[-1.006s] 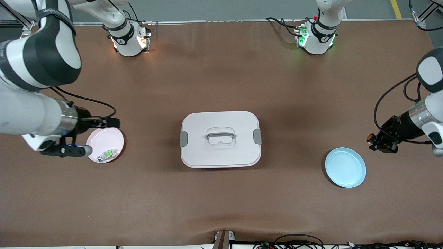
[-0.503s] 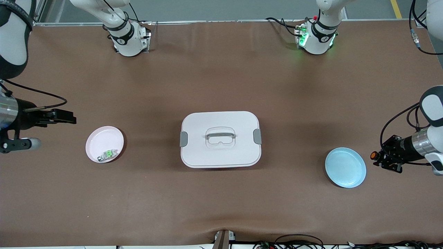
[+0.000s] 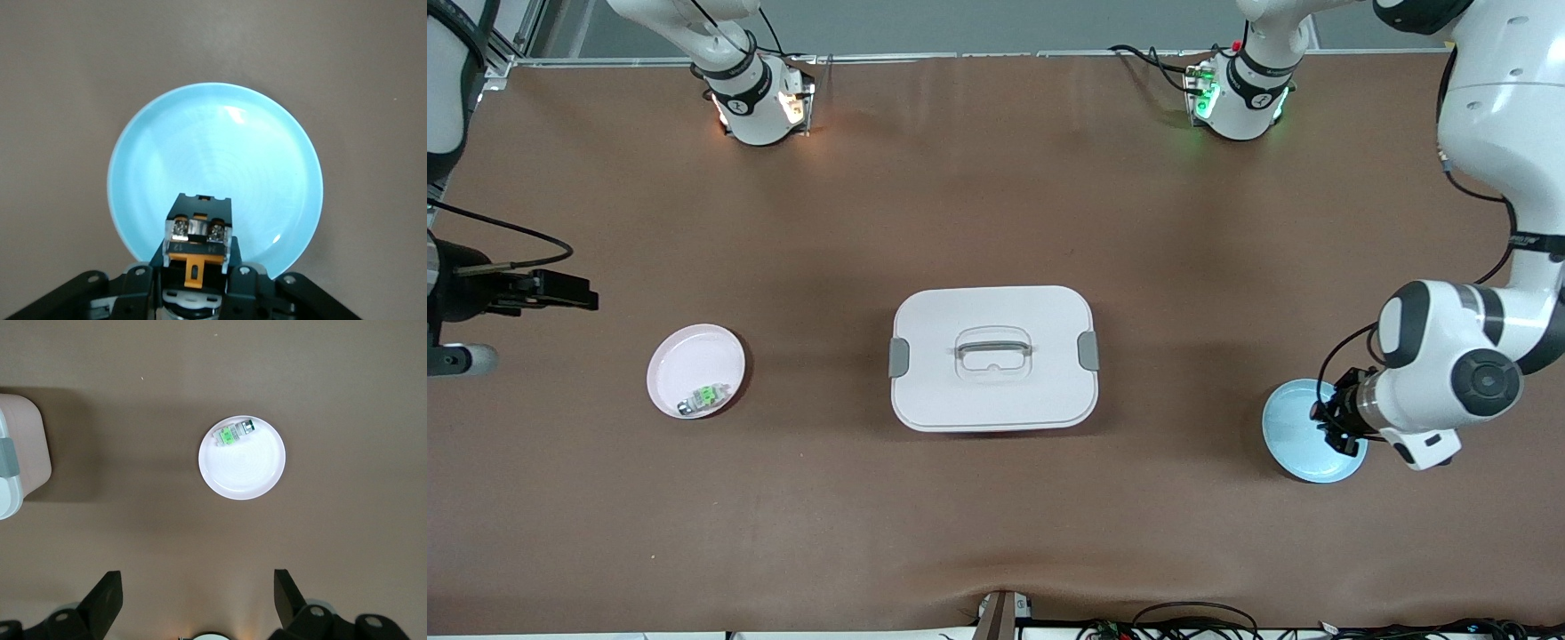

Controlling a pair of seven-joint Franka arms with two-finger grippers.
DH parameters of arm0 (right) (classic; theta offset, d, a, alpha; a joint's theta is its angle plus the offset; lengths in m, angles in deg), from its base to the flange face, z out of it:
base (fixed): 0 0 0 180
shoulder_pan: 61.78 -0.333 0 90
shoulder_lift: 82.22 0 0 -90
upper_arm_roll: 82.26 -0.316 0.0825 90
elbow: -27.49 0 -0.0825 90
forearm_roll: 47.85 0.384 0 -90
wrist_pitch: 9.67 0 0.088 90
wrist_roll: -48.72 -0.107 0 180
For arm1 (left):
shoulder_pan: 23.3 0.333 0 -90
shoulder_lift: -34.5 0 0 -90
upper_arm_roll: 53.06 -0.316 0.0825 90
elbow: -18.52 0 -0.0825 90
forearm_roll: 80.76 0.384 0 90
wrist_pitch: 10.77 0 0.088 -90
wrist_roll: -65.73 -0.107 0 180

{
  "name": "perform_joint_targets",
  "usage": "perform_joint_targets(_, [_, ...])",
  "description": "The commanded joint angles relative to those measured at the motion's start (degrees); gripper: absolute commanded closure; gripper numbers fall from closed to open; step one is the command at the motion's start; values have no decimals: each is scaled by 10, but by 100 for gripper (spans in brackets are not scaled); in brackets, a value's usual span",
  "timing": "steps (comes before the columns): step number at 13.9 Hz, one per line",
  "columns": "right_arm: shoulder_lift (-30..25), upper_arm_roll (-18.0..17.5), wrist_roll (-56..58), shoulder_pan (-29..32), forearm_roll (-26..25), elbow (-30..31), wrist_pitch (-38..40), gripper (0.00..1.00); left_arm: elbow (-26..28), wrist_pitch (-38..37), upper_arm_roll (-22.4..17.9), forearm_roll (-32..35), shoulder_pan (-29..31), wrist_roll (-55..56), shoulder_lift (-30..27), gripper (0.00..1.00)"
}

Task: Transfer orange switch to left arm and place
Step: 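Lower the switch onto the blue plate and open the left gripper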

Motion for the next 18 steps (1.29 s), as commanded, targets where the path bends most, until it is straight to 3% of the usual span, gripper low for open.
perform_joint_targets(1, [-33, -8, -1, 9, -10, 10, 16, 0, -13, 10, -6, 12, 6, 3, 16, 100])
perform_joint_targets(11, [-64, -12, -16, 10, -22, 37, 24, 0, -8, 36, -7, 10, 18, 5, 48, 100])
perform_joint_targets(18, [-172, -13, -16, 9, -19, 213, -87, 0, 21, 67, -7, 6, 31, 5, 47, 100])
